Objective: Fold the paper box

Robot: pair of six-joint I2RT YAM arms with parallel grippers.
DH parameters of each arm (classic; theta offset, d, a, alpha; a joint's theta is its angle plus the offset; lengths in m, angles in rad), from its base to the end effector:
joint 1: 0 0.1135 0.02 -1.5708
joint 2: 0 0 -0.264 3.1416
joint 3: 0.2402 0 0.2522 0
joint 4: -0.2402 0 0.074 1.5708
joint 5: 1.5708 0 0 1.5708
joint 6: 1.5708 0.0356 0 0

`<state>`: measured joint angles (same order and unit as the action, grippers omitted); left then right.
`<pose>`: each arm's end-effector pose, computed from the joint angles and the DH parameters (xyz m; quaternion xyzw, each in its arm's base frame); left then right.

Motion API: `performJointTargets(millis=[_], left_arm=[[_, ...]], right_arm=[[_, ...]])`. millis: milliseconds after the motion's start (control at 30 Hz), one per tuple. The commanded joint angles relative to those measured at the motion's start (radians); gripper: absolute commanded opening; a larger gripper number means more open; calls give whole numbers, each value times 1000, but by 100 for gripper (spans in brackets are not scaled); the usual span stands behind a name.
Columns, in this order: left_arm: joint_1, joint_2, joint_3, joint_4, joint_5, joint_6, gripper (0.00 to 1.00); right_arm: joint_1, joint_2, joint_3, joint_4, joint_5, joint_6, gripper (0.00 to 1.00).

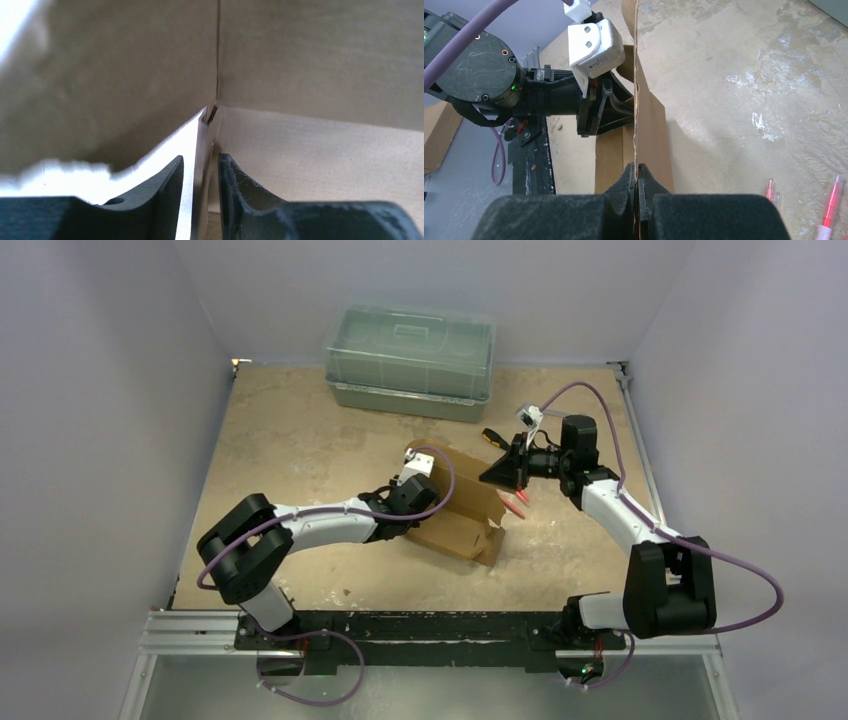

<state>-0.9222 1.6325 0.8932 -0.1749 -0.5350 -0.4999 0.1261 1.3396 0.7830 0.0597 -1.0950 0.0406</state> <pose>0.2087 -0.2453 0.1734 0.1080 0.9105 -0.0134 0.3989 0.2724 0.0664 0.2490 -0.2974 0.7216 0.4821 0.3980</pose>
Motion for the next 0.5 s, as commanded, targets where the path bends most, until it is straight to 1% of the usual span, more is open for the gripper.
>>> performJointTargets(millis=[0,100,233,333,367,467], left_arm=[[-2,-55,30,-25,-26,-44,35],[0,-98,20,-41,-19,-68,42],[0,-153,4,-63,13,-102,46],[0,-217,-17,-77,56,-119,48],[0,-243,-28,-84,71,-124,48],[0,-352,-92,-97,103,-161,49]], right_arm=[[0,-25,9,-6,-22,-26,0],[1,-27,12,-14,-17,-34,0],[1,-32,13,-23,-9,-34,0],[1,-33,16,-26,-5,-34,0],[1,-33,16,-28,-5,-60,0],[0,-34,17,-33,-2,-69,0]])
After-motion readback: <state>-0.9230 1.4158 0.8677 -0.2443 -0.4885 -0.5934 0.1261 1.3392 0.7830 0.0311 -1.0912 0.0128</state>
